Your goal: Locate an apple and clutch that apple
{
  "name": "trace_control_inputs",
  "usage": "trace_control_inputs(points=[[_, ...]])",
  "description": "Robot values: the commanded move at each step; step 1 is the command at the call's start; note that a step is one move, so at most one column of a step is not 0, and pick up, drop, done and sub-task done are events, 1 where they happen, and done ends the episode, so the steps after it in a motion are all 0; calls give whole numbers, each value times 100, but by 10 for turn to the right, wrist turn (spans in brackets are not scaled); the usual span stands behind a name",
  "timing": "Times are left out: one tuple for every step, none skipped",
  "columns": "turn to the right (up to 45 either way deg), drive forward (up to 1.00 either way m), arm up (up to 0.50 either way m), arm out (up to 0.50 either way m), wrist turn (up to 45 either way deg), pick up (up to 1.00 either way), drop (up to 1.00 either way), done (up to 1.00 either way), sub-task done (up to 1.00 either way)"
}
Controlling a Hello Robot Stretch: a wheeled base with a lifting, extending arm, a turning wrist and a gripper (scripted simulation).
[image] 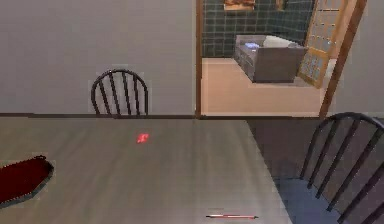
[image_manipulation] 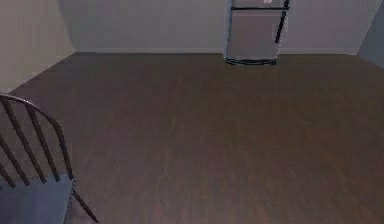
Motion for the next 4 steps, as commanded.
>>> trace_control_inputs(points=[[-450, 0, 0, 0, 0, 0, 0, 0, 0], [-450, 0, 0, 0, 0, 0, 0, 0, 0], [-450, 0, 0, 0, 0, 0, 0, 0, 0], [0, 0, 50, 0, 0, 0, 0, 0, 0]])
